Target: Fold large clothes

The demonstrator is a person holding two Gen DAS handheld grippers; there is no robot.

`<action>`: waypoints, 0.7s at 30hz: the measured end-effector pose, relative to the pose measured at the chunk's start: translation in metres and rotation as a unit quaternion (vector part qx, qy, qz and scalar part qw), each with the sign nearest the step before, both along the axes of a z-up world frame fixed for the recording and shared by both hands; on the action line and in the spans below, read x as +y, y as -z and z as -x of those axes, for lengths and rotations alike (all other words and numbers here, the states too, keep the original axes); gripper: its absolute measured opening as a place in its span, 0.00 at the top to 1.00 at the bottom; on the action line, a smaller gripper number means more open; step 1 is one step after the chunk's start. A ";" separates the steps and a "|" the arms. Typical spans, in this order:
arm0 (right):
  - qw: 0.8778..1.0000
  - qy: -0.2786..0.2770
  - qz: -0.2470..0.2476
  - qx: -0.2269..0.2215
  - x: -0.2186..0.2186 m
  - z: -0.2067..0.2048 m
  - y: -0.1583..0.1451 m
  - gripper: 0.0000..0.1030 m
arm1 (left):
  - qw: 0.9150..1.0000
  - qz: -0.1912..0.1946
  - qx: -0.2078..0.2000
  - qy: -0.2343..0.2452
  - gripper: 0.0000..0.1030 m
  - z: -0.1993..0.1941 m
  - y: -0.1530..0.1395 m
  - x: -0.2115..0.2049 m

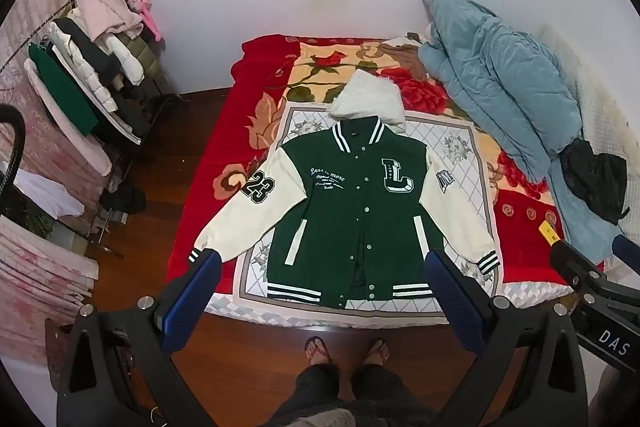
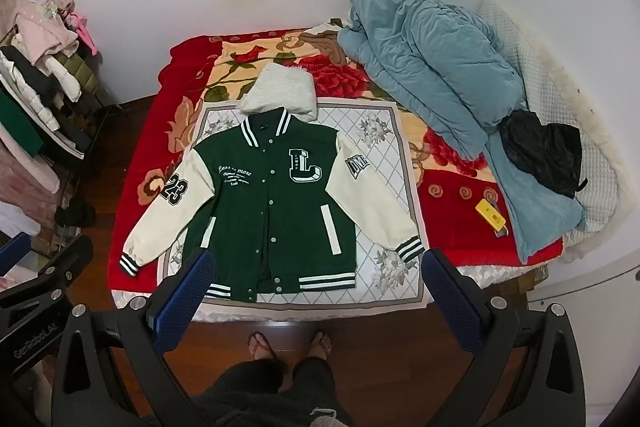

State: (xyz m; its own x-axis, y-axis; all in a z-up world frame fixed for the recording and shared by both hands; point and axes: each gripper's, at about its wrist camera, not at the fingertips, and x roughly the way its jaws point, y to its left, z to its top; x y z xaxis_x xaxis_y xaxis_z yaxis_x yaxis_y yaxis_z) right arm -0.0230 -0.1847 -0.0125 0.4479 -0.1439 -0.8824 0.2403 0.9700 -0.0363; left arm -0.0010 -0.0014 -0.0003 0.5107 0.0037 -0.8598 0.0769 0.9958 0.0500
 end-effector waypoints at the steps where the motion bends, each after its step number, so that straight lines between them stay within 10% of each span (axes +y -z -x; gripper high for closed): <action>1: 1.000 0.000 0.000 0.001 0.000 0.000 0.000 0.00 | 1.000 -0.001 0.000 -0.001 0.00 0.000 0.000 0.000; 21: 1.000 -0.001 0.010 0.000 0.003 -0.006 -0.011 0.00 | 1.000 0.005 0.003 0.001 0.00 -0.001 0.000 0.000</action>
